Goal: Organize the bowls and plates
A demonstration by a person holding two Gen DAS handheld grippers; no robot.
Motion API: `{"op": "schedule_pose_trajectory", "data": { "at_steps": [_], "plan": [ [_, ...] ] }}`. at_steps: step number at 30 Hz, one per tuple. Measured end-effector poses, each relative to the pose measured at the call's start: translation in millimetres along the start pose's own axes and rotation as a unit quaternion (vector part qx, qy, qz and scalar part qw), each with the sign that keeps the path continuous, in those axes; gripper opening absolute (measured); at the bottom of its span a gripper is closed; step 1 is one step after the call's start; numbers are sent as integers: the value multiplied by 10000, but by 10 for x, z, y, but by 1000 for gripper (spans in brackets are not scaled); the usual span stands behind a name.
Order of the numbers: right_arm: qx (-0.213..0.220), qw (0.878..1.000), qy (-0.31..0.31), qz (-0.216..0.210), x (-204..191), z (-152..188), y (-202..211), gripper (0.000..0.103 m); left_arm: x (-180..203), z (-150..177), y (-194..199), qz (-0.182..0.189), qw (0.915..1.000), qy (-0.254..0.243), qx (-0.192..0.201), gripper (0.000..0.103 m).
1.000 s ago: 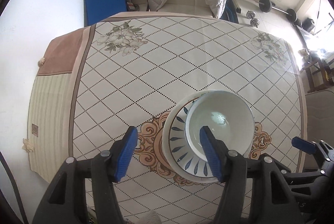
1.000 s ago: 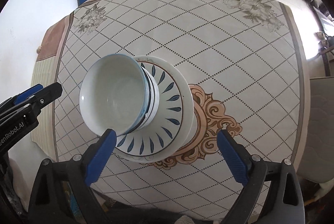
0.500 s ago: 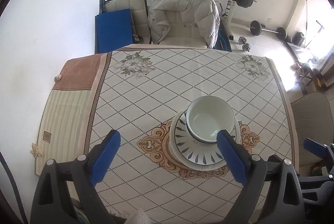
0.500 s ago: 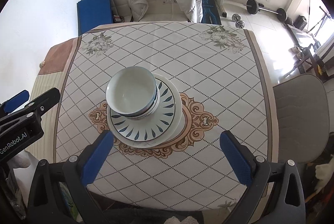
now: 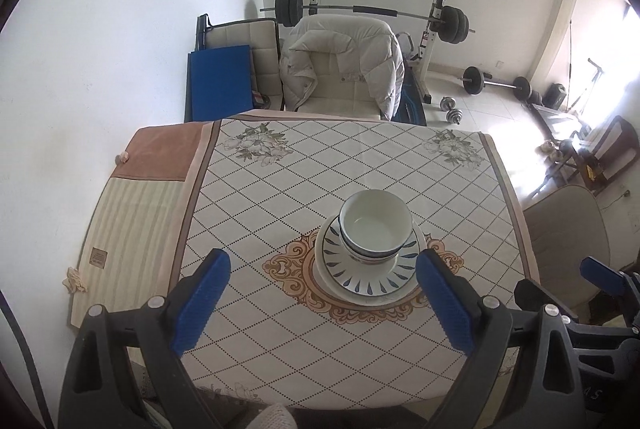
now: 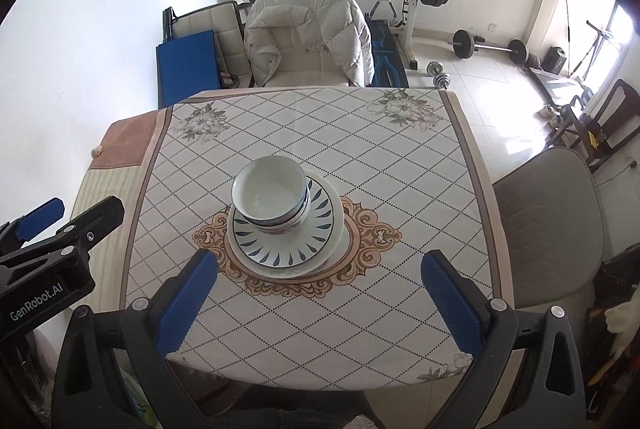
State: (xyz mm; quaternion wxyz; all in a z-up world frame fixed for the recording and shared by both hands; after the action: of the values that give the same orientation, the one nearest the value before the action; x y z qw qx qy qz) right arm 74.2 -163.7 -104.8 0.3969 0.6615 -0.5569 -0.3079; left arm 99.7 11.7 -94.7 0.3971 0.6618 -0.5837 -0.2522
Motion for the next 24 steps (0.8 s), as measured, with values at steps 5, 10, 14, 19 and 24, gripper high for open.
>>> {"op": "schedule_pose_trajectory", "data": {
  "at_steps": [5,10,14,19,24],
  "plan": [
    [406,9991,24,137,107,70,624,103,45,31,588,-88,9990,161,410,95],
    [664,9970,159,364,175,162,1174,103,27,138,969,-19,9983,408,407,95],
    [787,9959,264,358,187,238,1427,103,20,244,1110,-74,9983,476,327,95],
    [748,9957,447,326,174,326,1573,103,24,341,1272,-226,9979,441,419,99],
    [832,9938,474,563,149,391,1746,103,-45,376,1417,-184,9973,402,587,103]
  ]
}}
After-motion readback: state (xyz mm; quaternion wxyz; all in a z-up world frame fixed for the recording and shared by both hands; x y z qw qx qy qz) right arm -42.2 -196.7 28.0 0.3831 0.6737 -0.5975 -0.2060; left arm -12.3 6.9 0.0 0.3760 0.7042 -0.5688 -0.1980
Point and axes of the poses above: each gripper's, at about its wrist camera, not at the fingertips, and y roughly against the way its jaws point, x to its right, z to its underside, the point moved 5 cm from there along -y, roughly the way its jaws point, and after that the axes turned 12 degrees about y, right-handed, at the moved point
